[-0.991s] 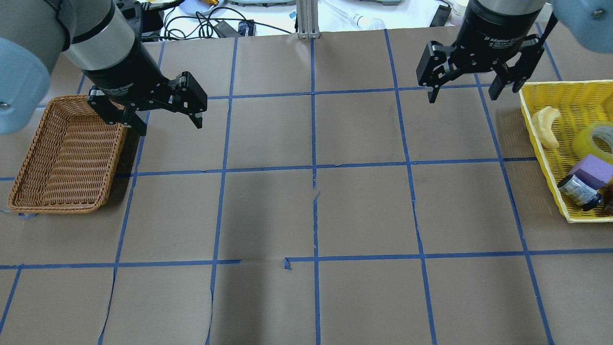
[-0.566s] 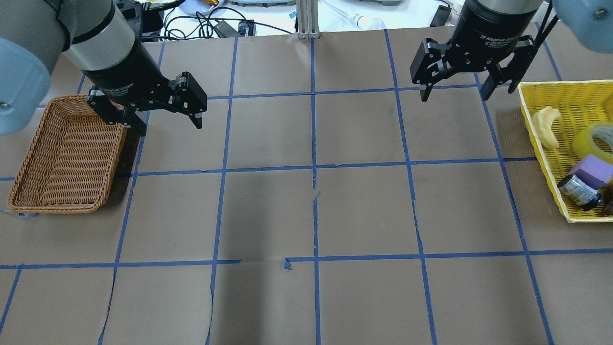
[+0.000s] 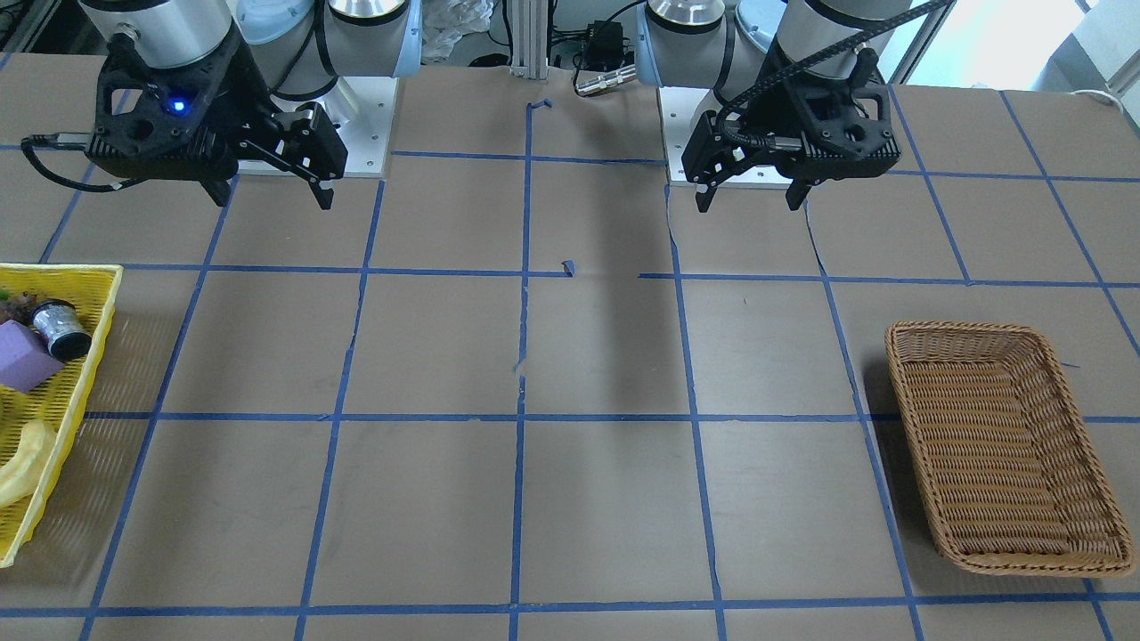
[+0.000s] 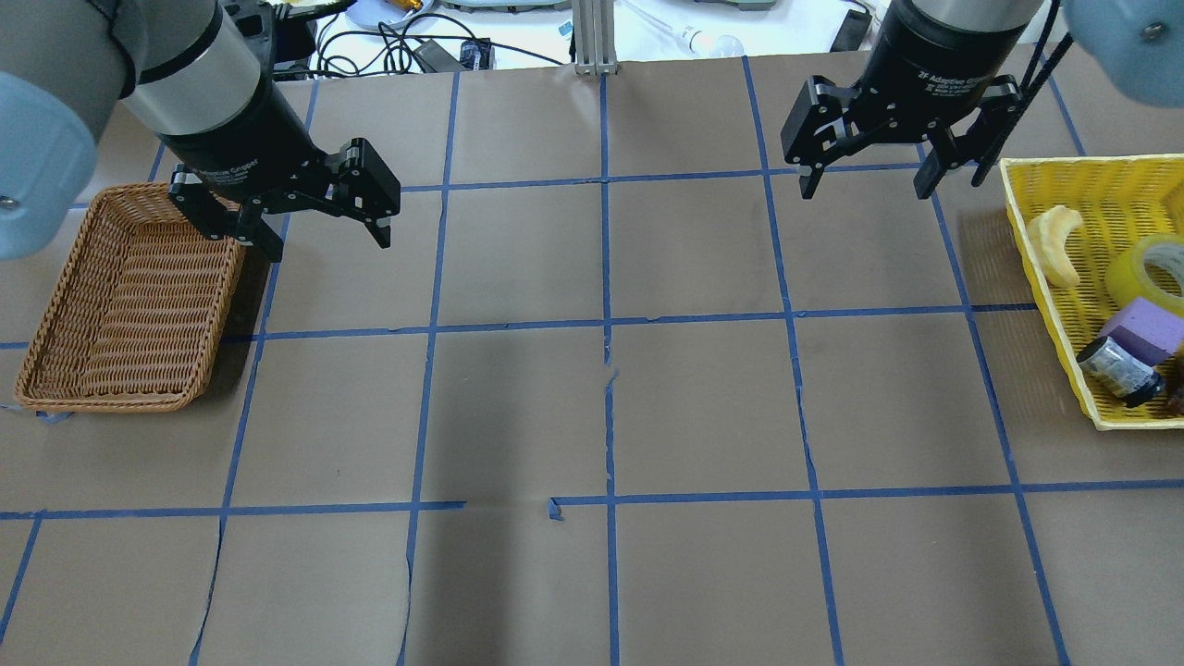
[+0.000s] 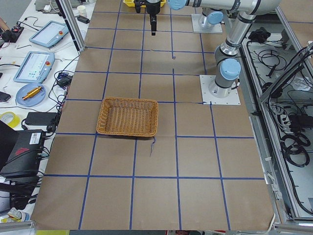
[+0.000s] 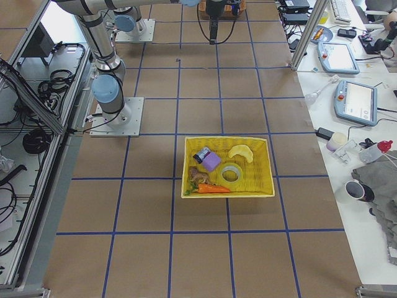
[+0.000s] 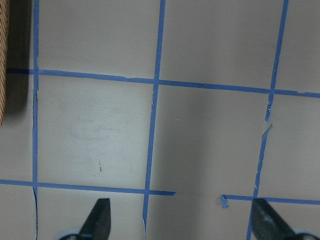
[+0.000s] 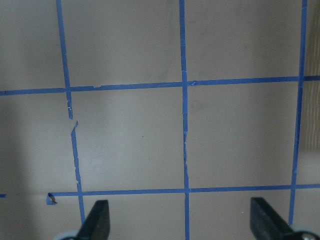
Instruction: Transfer tape with both arms
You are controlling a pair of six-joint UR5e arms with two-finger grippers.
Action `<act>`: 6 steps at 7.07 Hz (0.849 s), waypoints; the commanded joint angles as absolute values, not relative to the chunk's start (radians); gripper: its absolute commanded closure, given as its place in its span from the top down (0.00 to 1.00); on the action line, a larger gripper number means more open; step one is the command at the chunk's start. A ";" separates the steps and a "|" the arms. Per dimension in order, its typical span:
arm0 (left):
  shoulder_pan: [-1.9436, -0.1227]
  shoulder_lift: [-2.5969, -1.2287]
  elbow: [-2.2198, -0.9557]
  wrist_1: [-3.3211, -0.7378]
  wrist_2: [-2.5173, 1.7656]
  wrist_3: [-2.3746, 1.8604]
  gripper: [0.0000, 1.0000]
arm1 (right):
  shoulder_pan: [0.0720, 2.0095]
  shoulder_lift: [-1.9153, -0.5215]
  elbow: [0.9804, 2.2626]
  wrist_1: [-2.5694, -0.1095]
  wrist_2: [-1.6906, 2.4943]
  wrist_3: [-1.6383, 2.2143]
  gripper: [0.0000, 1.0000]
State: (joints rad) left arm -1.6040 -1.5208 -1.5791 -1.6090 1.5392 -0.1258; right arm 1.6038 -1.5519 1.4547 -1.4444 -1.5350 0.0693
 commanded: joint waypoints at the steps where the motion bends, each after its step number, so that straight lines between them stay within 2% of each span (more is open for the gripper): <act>1: -1.603 -1.522 -1.578 -1.609 1.537 -0.126 1.00 | 1.606 -1.551 1.457 -1.443 -1.540 0.072 1.00; 6: -1.605 -1.520 -1.578 -1.609 1.537 -0.126 1.00 | 1.598 -1.534 1.462 -1.447 -1.548 0.075 1.00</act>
